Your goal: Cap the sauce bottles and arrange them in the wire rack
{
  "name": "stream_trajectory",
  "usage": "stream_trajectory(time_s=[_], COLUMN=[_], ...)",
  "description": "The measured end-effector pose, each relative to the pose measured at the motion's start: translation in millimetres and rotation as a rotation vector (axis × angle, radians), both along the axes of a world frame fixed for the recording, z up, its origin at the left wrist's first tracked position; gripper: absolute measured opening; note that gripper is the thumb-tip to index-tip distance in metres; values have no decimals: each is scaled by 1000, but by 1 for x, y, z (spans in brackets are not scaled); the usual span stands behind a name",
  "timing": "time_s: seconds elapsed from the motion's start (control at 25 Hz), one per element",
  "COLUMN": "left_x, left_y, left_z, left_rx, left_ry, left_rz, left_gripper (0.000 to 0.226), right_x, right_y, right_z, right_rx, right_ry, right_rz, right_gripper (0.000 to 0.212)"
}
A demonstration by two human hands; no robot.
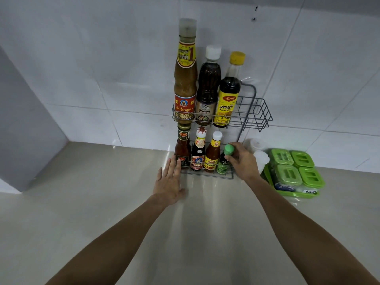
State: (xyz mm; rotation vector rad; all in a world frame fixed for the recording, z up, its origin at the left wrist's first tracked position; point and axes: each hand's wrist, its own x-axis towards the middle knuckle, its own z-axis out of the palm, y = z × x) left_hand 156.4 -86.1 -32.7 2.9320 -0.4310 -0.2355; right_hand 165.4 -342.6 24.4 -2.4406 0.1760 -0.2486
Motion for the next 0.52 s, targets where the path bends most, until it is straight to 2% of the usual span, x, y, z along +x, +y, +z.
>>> stream_trajectory(time_s=[0.24, 0.52], left_x=[1, 7], left_y=[0, 21], left_z=[2, 36], left_rx=[18, 52], left_ry=[15, 45], left_rz=[-10, -59], left_gripper=[101, 82], right_x=[-1, -28], right_y=[4, 14], right_z=[-2, 12], right_rx=[3, -118], right_ry=[9, 107], right_rz=[-51, -36], right_gripper=[42, 70])
